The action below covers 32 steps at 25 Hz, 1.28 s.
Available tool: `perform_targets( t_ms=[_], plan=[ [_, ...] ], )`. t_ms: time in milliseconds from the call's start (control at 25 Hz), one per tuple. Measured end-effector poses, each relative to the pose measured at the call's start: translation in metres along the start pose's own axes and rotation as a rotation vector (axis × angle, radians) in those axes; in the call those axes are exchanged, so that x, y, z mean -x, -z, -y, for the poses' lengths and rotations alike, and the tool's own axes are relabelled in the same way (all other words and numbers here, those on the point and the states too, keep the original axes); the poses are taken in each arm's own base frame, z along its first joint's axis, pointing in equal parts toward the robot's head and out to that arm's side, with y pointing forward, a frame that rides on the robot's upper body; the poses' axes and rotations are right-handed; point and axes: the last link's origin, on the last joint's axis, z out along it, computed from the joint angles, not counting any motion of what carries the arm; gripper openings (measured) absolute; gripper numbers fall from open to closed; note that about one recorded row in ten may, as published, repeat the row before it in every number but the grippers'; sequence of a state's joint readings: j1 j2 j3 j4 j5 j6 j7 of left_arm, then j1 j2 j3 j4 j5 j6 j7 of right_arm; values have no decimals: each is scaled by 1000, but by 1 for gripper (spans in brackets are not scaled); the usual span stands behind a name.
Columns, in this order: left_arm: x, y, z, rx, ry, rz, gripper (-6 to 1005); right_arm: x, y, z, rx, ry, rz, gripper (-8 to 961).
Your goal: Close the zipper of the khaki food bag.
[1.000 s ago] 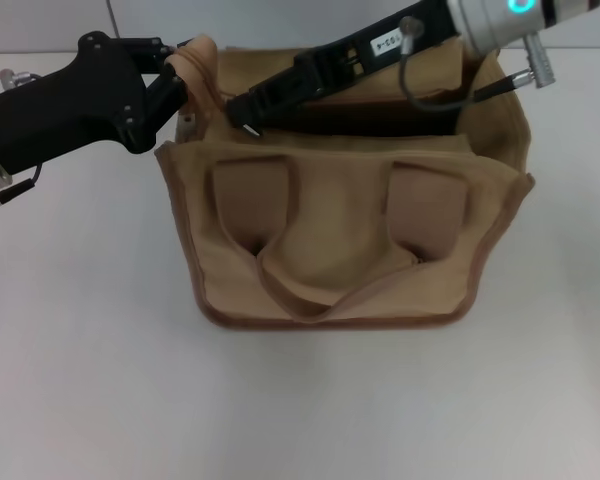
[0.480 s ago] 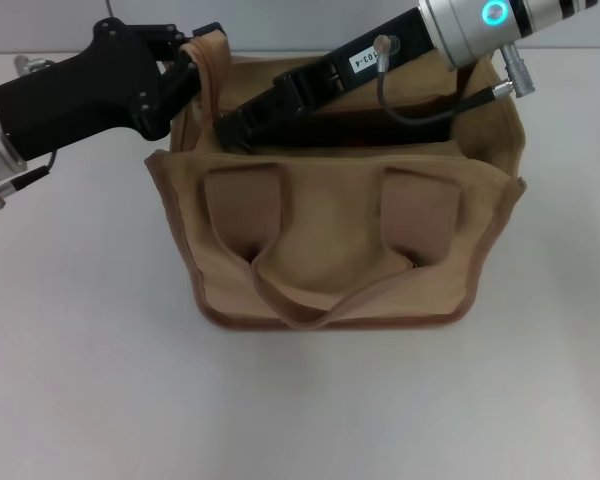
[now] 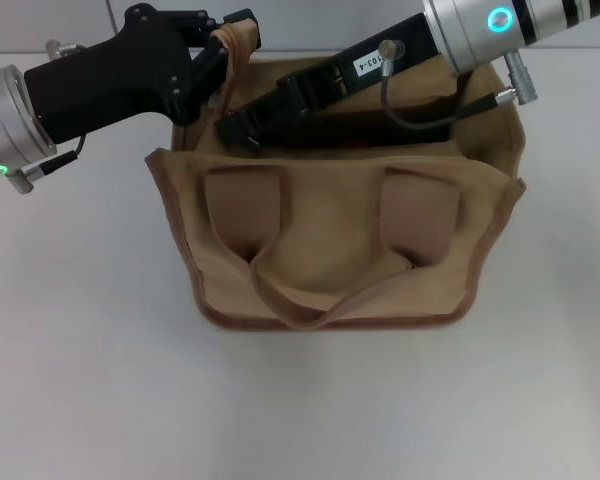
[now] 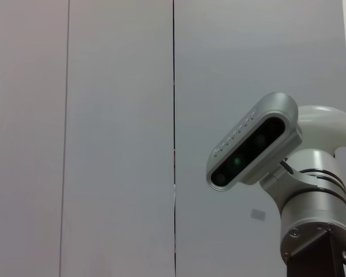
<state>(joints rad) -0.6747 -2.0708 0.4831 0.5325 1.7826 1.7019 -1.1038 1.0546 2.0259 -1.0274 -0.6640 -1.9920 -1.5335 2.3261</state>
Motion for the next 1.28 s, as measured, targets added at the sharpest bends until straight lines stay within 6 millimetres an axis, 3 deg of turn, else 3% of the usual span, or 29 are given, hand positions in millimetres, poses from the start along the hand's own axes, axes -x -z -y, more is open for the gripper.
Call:
perform_targets(
  t_ms=[200,640,1040,1280],
  plan=[
    [1,3,1,-19,4,-7,23,-5,4,3,-9,3,14,224],
    [2,8,-1,-29,10,-16,24,-8,10,5,-16,64,25,-1],
    [1,15,2,-64,11,-34,25,-10,23,9,-80,37,29,21],
    [0,22,5,-99,8,-48,25,-20,45,13,-165,0,37,35]
  ],
)
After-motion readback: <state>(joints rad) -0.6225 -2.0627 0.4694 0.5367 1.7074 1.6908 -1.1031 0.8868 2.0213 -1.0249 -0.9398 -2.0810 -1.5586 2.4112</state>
